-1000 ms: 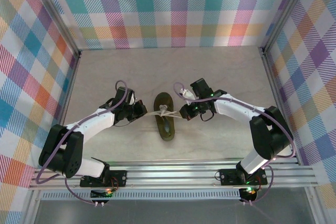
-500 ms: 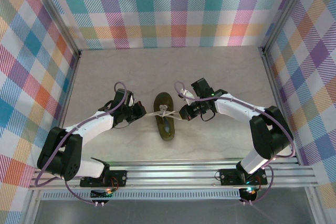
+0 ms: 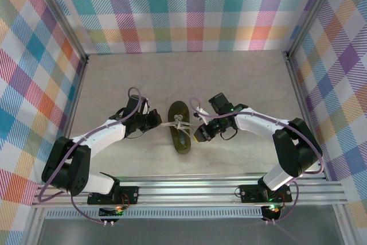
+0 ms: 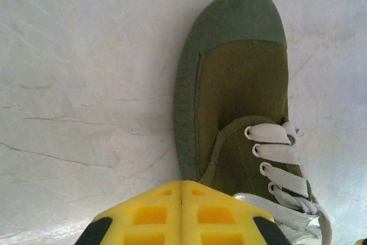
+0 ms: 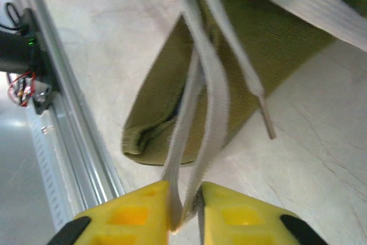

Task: Tie the shoes

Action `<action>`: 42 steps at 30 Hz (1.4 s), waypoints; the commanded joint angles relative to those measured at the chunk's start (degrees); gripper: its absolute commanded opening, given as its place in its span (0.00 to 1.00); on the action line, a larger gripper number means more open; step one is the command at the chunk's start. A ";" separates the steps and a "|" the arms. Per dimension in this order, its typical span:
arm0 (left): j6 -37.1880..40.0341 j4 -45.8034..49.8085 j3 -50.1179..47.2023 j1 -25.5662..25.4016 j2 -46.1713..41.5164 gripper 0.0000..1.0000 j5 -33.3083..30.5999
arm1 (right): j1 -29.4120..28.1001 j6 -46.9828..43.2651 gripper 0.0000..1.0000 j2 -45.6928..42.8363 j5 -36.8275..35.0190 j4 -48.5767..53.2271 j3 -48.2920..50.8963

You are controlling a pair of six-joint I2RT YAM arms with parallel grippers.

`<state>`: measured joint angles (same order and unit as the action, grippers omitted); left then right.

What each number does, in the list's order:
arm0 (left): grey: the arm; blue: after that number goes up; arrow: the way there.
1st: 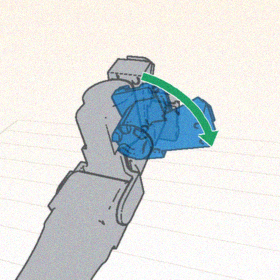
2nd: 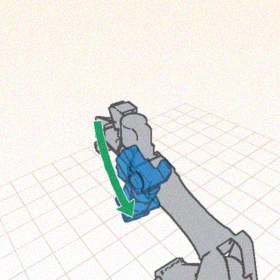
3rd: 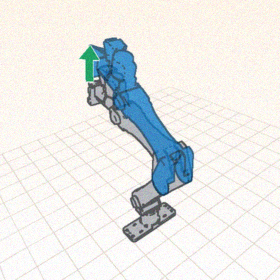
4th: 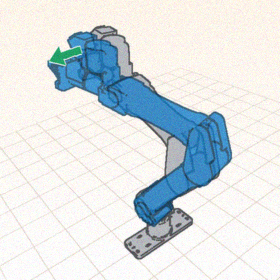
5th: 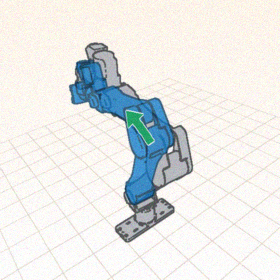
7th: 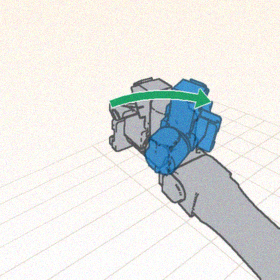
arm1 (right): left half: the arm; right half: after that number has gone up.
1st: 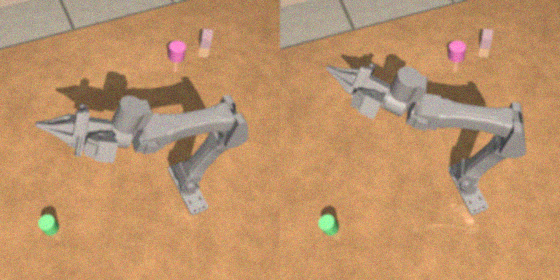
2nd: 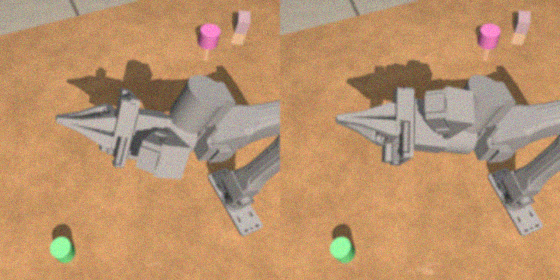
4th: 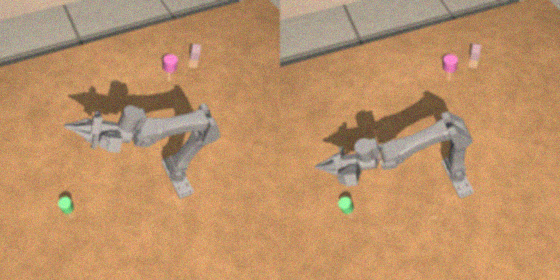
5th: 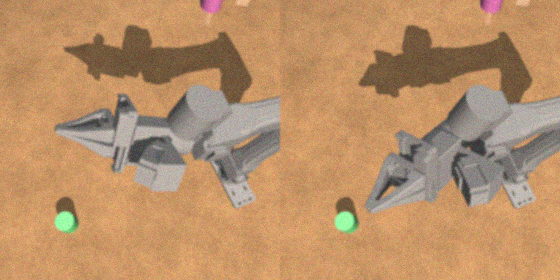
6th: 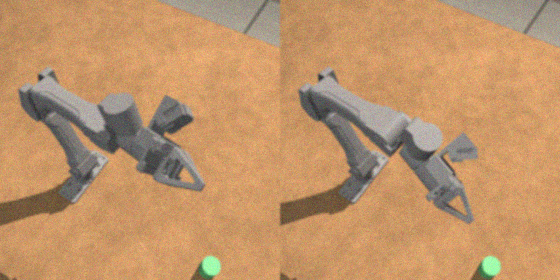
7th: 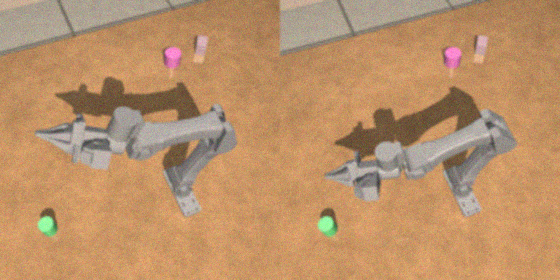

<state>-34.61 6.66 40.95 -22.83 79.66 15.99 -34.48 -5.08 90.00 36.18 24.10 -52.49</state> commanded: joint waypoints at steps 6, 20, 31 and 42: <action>4.27 1.74 5.82 -2.80 2.34 0.00 1.77 | -0.15 -4.50 0.24 -0.73 9.34 1.30 -1.80; 9.73 5.04 10.89 -3.43 -1.30 0.00 0.14 | -0.15 -2.85 0.00 0.99 6.94 2.36 -2.57; 11.58 5.66 13.84 -3.45 3.30 0.00 0.48 | -0.14 -1.11 0.00 3.44 7.03 4.50 -11.06; 11.58 4.33 15.74 -3.35 8.13 0.00 0.62 | -5.04 -3.10 0.08 10.67 16.37 6.33 -16.29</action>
<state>-24.16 11.88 55.11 -25.80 87.09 15.97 -38.02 -6.52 99.53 46.78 28.47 -67.53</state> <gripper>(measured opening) 0.062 0.080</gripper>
